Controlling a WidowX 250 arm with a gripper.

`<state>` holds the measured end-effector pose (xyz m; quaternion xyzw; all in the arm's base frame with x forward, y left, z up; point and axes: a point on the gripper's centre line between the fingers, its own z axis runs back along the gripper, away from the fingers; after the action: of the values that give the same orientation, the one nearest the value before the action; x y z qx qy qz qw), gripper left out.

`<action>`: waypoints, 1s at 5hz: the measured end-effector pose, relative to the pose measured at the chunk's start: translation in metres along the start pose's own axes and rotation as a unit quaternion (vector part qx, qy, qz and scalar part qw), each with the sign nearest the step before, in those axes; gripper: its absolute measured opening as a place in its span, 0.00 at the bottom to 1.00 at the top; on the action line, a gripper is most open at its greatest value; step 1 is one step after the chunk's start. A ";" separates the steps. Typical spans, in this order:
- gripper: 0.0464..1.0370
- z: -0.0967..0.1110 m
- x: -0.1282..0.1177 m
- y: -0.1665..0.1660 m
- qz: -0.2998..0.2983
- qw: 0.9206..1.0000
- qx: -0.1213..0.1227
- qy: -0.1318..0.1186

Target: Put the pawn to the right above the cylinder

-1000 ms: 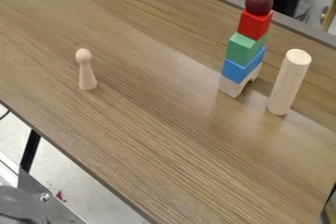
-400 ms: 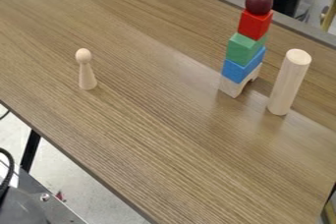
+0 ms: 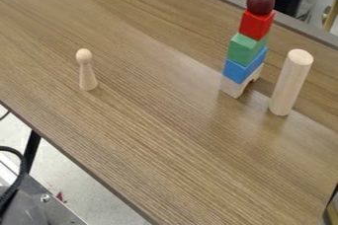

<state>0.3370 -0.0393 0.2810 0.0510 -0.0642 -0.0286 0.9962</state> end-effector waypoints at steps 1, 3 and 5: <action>0.50 -0.004 -0.002 -0.023 -0.033 0.999 -0.011 0.001; 0.50 -0.029 0.001 -0.053 -0.066 0.998 -0.018 -0.011; 0.50 -0.036 0.009 -0.059 -0.064 0.997 -0.026 -0.036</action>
<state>0.3475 -0.0945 0.2405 0.0275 -0.0957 -0.0954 0.9904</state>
